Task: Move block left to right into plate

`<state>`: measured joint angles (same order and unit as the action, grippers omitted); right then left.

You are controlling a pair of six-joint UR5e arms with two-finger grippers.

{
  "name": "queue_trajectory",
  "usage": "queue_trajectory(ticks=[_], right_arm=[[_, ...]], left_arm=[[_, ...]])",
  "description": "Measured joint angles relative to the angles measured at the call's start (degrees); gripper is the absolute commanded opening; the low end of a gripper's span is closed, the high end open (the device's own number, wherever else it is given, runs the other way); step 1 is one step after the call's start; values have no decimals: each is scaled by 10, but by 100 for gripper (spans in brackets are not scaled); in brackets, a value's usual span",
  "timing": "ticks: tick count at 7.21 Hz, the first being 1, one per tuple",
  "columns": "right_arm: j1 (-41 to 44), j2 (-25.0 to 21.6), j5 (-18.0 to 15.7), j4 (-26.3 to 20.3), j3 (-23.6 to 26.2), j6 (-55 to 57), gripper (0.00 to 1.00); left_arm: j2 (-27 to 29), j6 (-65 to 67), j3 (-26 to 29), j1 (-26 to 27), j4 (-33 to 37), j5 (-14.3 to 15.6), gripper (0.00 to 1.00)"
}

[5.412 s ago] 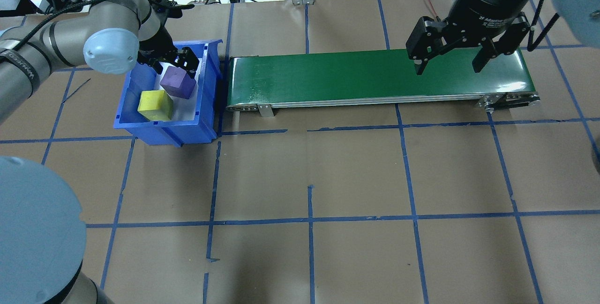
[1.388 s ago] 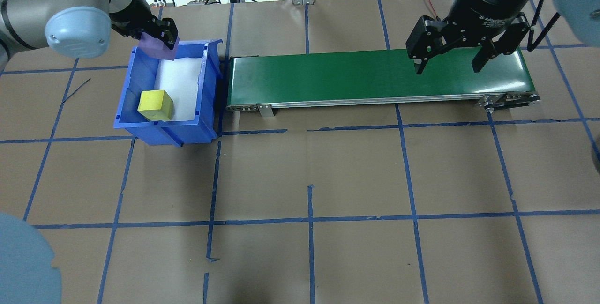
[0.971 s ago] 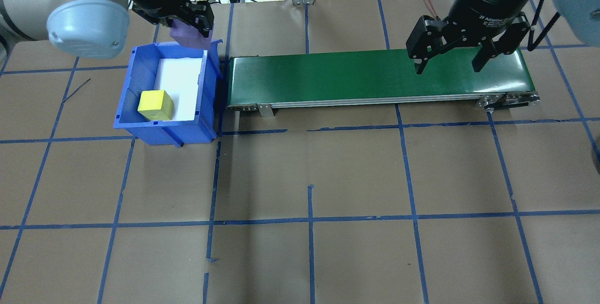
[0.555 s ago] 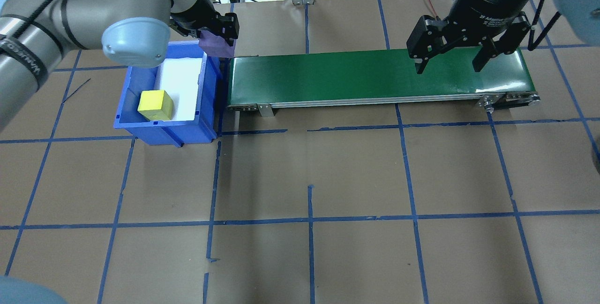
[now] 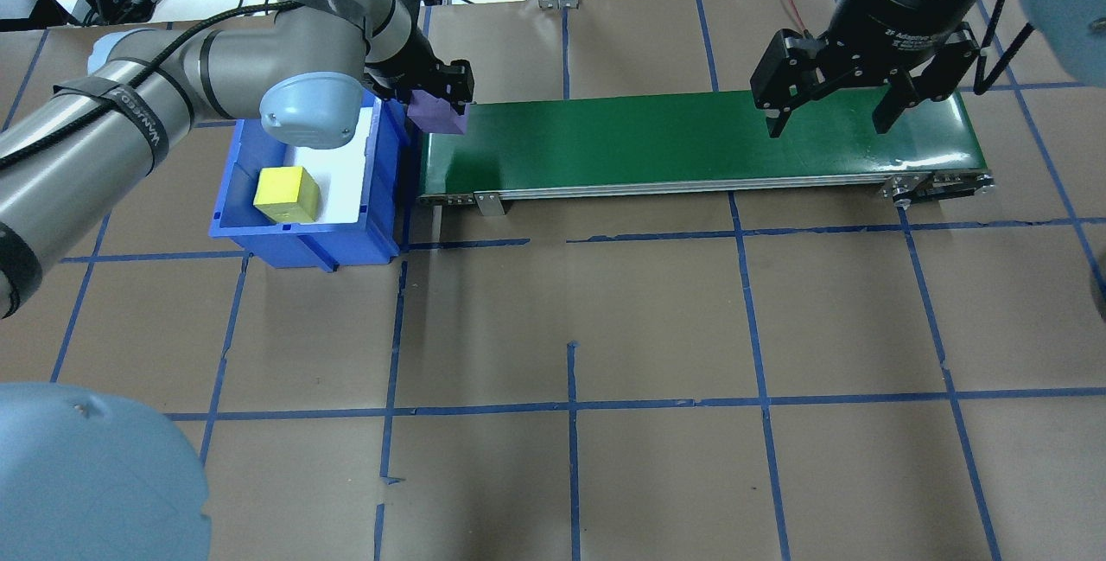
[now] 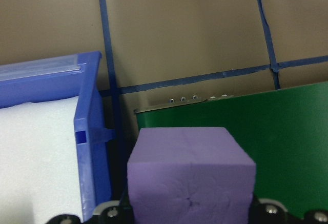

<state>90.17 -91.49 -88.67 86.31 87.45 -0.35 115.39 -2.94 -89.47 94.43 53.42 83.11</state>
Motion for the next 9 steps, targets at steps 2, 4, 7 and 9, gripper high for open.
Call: queue_trajectory(ticks=[2, 4, 7, 9], right_arm=[[0, 0, 0, 0, 1, 0, 100], [0, 0, 0, 0, 1, 0, 100], [0, 0, 2, 0, 2, 0, 100], [-2, 1, 5, -1, 1, -1, 100]], left_arm=[[4, 10, -18, 2, 0, -20, 100], [-4, 12, -4, 3, -1, -19, 100], [-47, 1, 35, -11, 33, 26, 100], [-66, -71, 36, -53, 63, 34, 100]])
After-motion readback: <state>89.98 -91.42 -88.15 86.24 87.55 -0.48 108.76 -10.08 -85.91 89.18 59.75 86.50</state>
